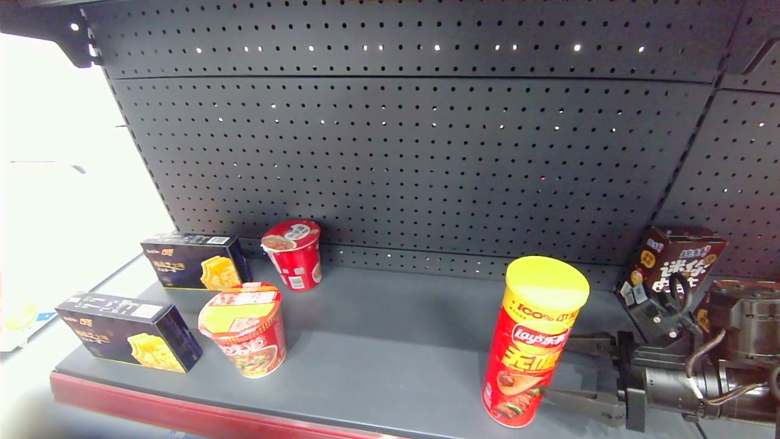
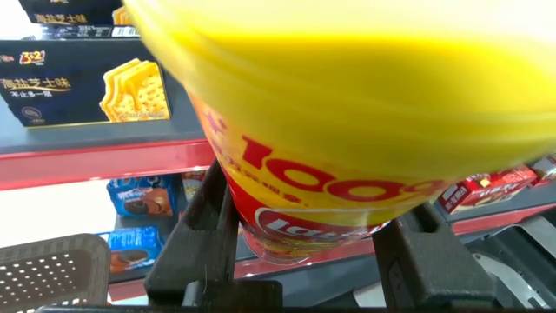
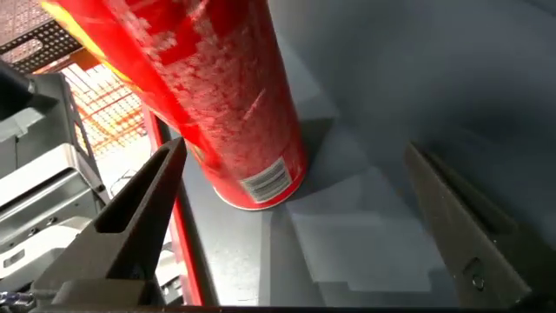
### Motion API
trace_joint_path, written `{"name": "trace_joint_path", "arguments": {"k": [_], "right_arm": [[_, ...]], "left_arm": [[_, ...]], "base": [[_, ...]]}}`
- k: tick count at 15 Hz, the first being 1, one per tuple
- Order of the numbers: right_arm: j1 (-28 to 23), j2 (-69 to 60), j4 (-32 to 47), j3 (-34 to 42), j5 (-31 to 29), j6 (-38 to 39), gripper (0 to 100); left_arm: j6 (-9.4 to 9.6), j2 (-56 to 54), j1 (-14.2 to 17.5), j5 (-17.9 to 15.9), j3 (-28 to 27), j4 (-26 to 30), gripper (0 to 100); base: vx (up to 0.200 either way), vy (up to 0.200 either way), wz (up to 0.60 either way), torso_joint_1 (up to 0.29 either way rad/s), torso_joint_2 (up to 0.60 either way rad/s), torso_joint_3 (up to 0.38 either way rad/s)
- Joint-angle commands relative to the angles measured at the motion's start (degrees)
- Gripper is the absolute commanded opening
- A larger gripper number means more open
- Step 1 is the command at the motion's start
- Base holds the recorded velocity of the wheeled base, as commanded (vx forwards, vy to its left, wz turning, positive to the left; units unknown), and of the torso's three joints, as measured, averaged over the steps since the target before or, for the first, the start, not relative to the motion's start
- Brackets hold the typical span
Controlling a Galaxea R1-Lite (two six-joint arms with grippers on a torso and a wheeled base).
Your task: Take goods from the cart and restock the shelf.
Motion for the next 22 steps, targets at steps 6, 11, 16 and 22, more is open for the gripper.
{"name": "trace_joint_path", "arguments": {"k": [6, 11, 16, 22], "right_arm": [[0.43, -2.57, 0.02, 0.42, 1.02, -0.10, 100], [2.72, -12.68, 0.81, 4.11, 0.76, 0.25, 100], [2.63, -25.07, 8.81, 4.02, 0.05, 0.51, 100], [-4.23, -38.70, 14.00, 4.37, -5.31, 0.69, 100]], "left_arm": [[-0.03, -0.76, 0.01, -0.01, 0.41, 0.02, 0], [-0.03, -1.20, 0.10, -0.01, 0.77, 0.10, 0], [-0.03, -1.72, 0.10, -0.01, 1.12, -0.07, 0], [0.06, -1.72, 0.10, -0.01, -0.02, -0.25, 0]], "base": [[0.000, 0.000, 0.00, 0.000, 0.00, 0.000], [0.000, 0.000, 0.00, 0.000, 0.00, 0.000], [0.000, 0.000, 0.00, 0.000, 0.00, 0.000], [0.000, 0.000, 0.00, 0.000, 0.00, 0.000]]}}
